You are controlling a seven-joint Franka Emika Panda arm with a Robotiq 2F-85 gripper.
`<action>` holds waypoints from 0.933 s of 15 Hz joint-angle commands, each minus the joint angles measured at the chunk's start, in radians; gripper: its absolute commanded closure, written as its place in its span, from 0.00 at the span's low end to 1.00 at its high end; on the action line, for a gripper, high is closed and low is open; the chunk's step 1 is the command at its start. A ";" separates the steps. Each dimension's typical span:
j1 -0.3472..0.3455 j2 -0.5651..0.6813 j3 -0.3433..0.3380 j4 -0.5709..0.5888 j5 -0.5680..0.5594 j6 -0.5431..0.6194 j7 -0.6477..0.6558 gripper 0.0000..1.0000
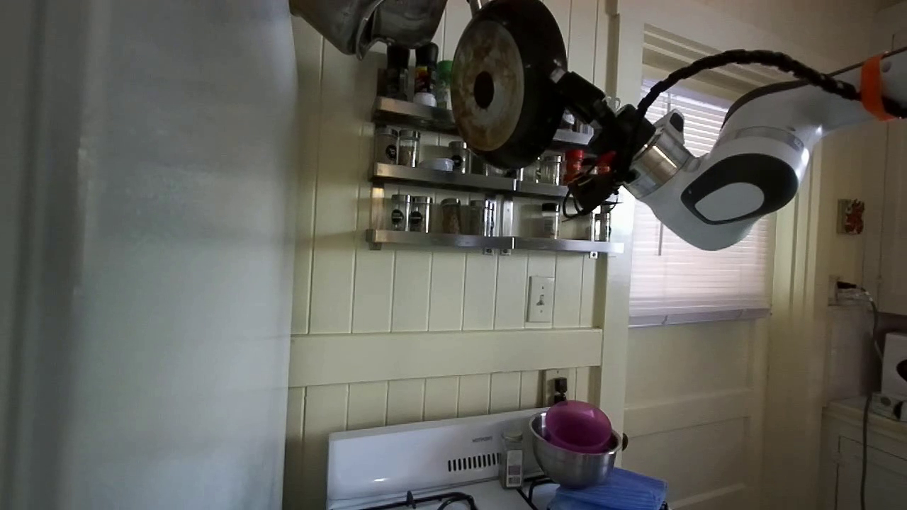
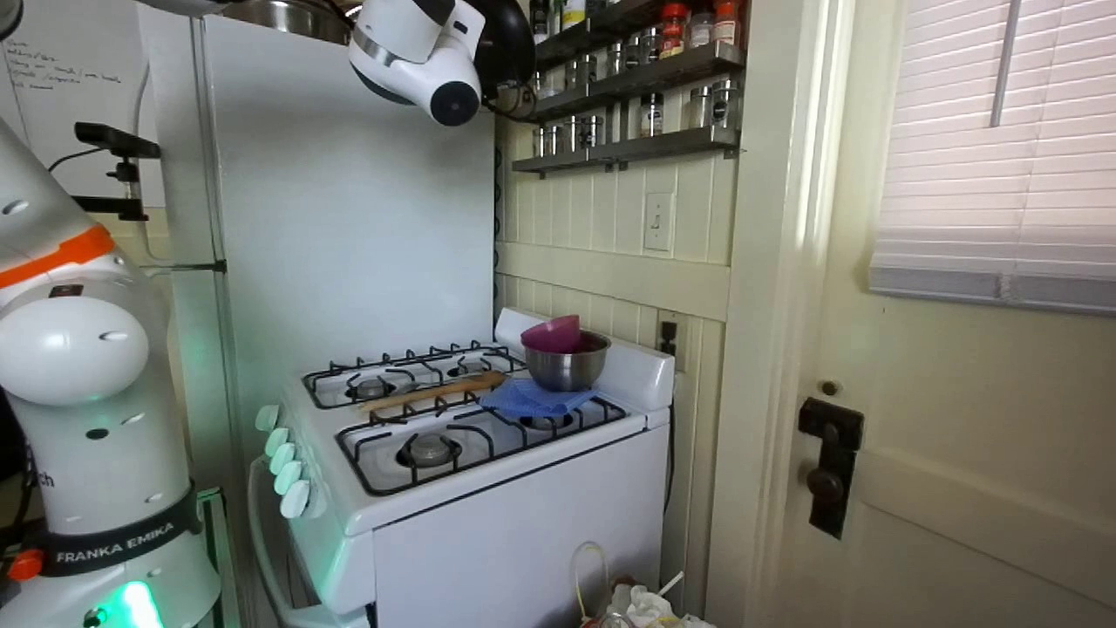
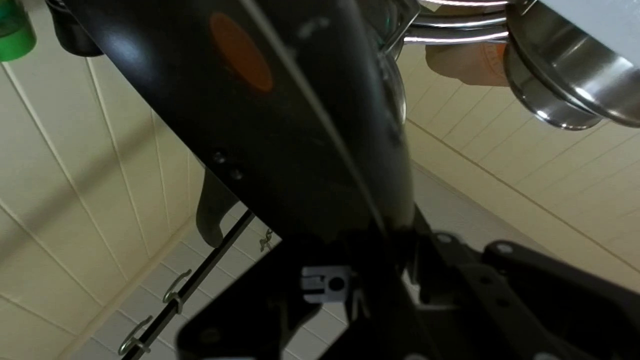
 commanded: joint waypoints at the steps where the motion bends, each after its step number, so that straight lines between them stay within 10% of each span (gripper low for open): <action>1: 0.008 0.014 -0.002 0.062 0.022 0.009 0.013 0.98; 14: 0.021 0.066 0.014 0.166 0.063 0.075 0.022 0.98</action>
